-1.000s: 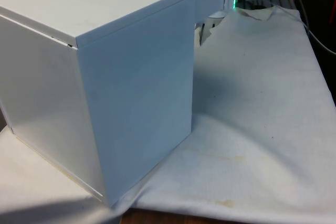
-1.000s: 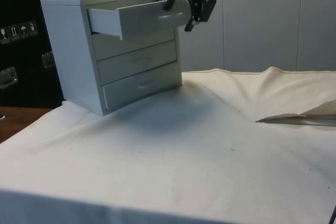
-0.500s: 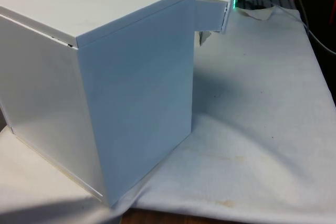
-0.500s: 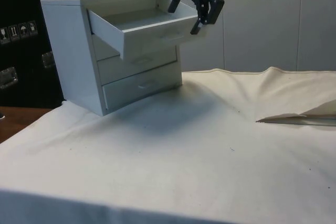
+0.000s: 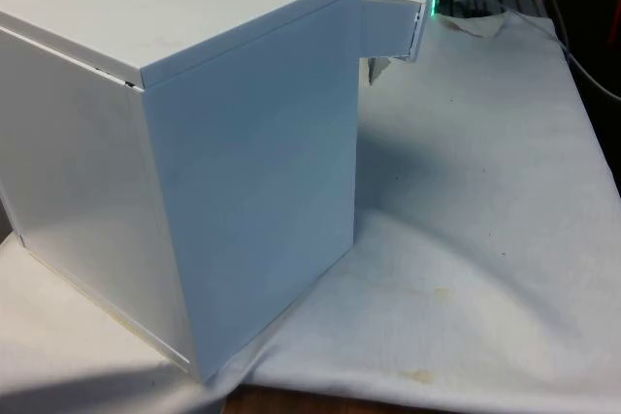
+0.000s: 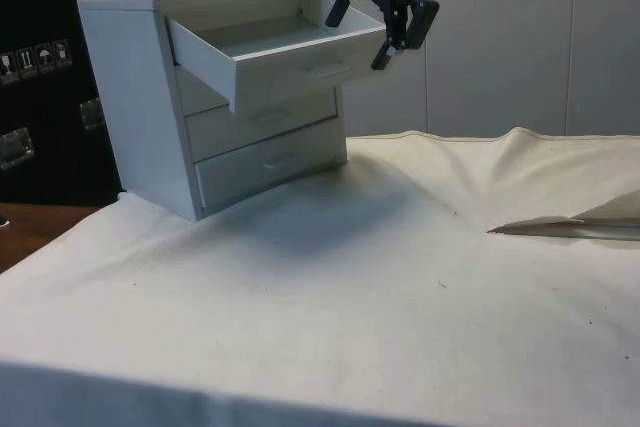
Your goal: Open the drawer, then close it.
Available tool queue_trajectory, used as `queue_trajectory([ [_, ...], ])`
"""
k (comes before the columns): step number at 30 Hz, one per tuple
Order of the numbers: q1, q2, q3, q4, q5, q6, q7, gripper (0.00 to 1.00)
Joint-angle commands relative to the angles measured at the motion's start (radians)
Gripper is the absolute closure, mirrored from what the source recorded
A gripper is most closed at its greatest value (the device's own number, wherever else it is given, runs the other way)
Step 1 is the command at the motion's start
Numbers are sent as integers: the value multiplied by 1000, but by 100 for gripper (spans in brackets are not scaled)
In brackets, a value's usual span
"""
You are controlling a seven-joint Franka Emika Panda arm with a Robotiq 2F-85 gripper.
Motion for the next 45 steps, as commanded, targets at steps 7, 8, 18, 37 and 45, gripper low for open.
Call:
queue_trajectory([
  [7, -10, 8, 11, -2, -15, -3, 5, 0],
  [8, -12, 11, 13, -2, -17, -5, 5, 0],
  [18, -10, 35, 14, 10, -55, -34, 2, 0],
  [37, -8, 64, 41, 40, -96, -105, -4, 33],
  [45, -8, 66, 45, 42, -98, -113, -3, 77],
])
